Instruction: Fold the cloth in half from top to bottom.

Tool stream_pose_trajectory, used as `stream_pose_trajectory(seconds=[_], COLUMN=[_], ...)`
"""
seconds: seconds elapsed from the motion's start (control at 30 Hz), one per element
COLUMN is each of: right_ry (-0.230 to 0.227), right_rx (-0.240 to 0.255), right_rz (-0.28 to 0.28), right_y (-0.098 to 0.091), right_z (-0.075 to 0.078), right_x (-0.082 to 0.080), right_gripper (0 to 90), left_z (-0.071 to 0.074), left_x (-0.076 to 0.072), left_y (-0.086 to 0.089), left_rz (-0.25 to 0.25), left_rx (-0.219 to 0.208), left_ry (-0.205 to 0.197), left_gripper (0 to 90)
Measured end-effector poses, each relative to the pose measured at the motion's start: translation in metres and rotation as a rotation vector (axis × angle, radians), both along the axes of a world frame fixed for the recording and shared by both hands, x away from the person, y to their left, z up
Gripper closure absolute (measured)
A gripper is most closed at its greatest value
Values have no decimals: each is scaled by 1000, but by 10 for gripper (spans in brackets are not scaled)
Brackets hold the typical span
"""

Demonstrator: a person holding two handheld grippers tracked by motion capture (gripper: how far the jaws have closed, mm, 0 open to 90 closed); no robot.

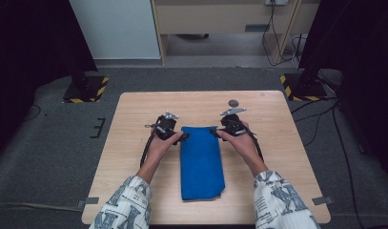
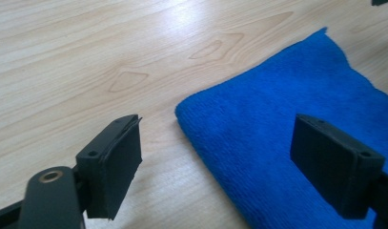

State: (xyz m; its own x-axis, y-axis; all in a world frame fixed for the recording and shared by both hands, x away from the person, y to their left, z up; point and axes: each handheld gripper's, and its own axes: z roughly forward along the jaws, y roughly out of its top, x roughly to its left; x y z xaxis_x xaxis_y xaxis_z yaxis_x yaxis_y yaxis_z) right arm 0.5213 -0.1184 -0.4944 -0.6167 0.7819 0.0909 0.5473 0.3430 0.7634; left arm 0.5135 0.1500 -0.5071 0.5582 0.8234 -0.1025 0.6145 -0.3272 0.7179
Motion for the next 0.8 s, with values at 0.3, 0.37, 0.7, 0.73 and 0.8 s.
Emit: stream_pose_trajectory(seconds=[0.3,0.37,0.7,0.73,0.8], right_ry=[61,73,94,92,95], right_rx=[-30,-40,-36,-38,-35], right_rz=[6,4,10,12,13], right_y=[13,15,12,12,14], right_z=[-20,-23,-31,-32,-32], right_x=[25,26,27,27,27], right_gripper=[360,364,426,426,426], left_z=[-12,-13,-17,-18,-19], left_x=[9,10,10,11,11], left_y=[1,1,0,-1,-2], left_rz=[17,18,22,22,20], left_rx=[7,10,38,35,36], left_ry=[23,27,39,40,33], left_gripper=[247,257,403,410,423])
